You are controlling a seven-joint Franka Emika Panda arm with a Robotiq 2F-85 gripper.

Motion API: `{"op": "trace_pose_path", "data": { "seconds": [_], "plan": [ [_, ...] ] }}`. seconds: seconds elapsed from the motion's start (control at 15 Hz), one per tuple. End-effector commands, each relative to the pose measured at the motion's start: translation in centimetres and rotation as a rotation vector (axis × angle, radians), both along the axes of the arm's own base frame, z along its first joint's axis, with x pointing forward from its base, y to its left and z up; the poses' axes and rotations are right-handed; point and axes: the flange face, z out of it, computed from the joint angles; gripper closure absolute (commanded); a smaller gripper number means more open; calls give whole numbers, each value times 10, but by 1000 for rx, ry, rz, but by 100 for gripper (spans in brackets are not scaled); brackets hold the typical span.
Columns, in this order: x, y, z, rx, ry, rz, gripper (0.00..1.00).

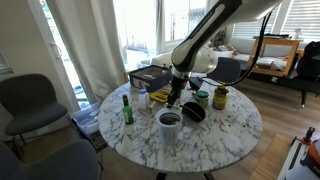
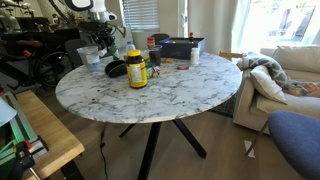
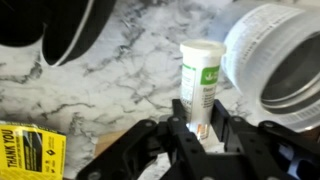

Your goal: Put the white object in the grey cup

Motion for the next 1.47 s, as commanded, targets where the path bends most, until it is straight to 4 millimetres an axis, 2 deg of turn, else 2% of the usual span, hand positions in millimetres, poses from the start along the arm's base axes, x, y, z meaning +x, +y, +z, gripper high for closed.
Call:
{"op": "trace_pose_path", "data": {
  "seconds": [0.0, 0.2, 0.33, 0.47, 0.73, 0.8, 0.87, 1.13, 1.27, 1.4],
  "plan": [
    [-41, 14, 49, 52, -30, 91, 92],
    [-61, 18, 72, 9, 9, 115, 92],
    [-66, 27, 79, 41, 7, 185, 92],
    [-68, 37, 79, 55, -46, 218, 92],
    [-70, 52, 69, 74, -27, 260, 92],
    [-70, 54, 66, 74, -19, 267, 55],
    [-70, 54, 64, 76, -16, 269, 42],
    [-66, 48, 63, 80, -28, 270, 13],
    [-65, 40, 69, 79, -44, 255, 1],
    [-66, 27, 77, 53, -43, 231, 0]
  ]
}}
